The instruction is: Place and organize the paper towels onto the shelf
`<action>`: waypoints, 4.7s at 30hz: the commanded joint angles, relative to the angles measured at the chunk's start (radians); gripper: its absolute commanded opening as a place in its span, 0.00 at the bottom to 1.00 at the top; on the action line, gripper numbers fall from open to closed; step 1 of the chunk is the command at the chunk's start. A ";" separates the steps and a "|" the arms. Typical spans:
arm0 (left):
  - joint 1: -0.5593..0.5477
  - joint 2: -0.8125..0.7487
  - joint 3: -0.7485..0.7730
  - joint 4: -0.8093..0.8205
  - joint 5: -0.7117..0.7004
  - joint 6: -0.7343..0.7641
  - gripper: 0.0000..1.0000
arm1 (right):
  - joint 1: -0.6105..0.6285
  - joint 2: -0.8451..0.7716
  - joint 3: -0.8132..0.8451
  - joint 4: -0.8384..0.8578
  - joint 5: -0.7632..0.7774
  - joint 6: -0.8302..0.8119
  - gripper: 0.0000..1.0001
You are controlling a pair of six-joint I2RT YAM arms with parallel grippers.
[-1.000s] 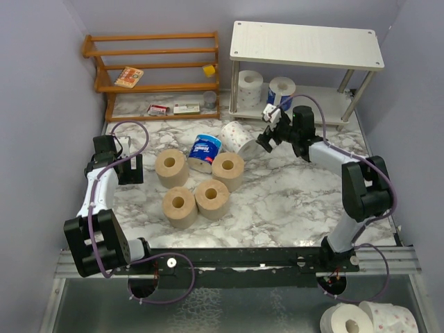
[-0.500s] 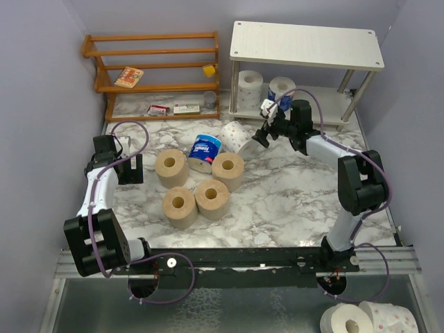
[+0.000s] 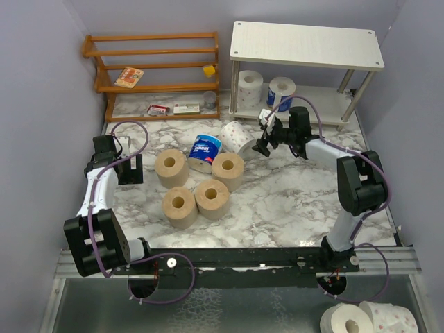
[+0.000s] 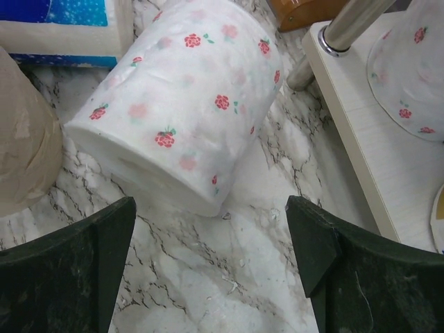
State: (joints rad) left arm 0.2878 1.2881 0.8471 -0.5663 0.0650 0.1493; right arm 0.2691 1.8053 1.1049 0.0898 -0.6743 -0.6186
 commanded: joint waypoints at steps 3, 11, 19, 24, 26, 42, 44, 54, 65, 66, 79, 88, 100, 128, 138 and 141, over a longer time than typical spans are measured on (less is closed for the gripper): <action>0.008 -0.012 0.029 -0.010 -0.004 0.004 0.99 | 0.024 0.017 -0.013 0.113 -0.072 0.043 0.88; 0.009 0.003 0.033 -0.010 -0.007 0.003 0.99 | 0.050 0.095 0.026 0.196 -0.055 0.116 0.68; 0.009 0.015 0.036 -0.009 -0.009 0.002 0.99 | 0.056 0.136 0.048 0.202 -0.069 0.125 0.49; 0.008 0.027 0.038 -0.011 -0.011 0.002 0.99 | 0.057 0.134 0.028 0.243 -0.077 0.152 0.02; 0.008 0.031 0.039 -0.012 -0.013 0.000 0.99 | 0.058 0.131 0.010 0.272 -0.082 0.168 0.01; 0.008 0.037 0.041 -0.013 -0.014 0.000 0.99 | 0.058 0.055 0.142 -0.214 -0.172 0.482 0.01; 0.009 0.031 0.040 -0.012 -0.012 0.001 0.99 | 0.055 -0.008 0.043 -0.122 -0.194 0.624 0.01; 0.008 0.018 0.037 -0.013 0.000 0.004 0.99 | -0.029 -0.304 -0.308 0.199 -0.019 1.172 0.01; 0.008 0.003 0.034 -0.014 0.013 0.007 0.99 | -0.189 -0.427 -0.334 0.238 0.069 1.539 0.01; 0.009 0.004 0.033 -0.012 0.014 0.007 0.99 | -0.206 -0.428 -0.330 0.246 0.080 1.569 0.01; 0.008 0.010 0.035 -0.012 0.011 0.007 0.99 | -0.253 -0.393 -0.354 0.199 0.132 1.456 0.01; 0.009 0.015 0.037 -0.015 0.010 0.007 0.99 | -0.264 -0.378 -0.349 0.186 0.125 1.419 0.01; 0.008 0.020 0.037 -0.014 0.012 0.007 0.99 | -0.396 -0.423 -0.317 0.188 0.090 1.592 0.01; 0.008 0.020 0.037 -0.015 0.010 0.006 0.99 | -0.554 -0.204 -0.057 0.389 0.149 1.820 0.01; 0.009 0.008 0.034 -0.015 0.004 0.004 0.99 | -0.558 -0.005 0.116 0.497 0.227 1.837 0.01; 0.010 0.012 0.036 -0.015 -0.003 0.002 0.99 | -0.556 0.054 0.156 0.543 0.220 1.857 0.01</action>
State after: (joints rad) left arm 0.2890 1.3106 0.8593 -0.5770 0.0639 0.1493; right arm -0.2836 1.7924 1.1801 0.4828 -0.4927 1.1923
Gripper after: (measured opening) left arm 0.991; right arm 0.012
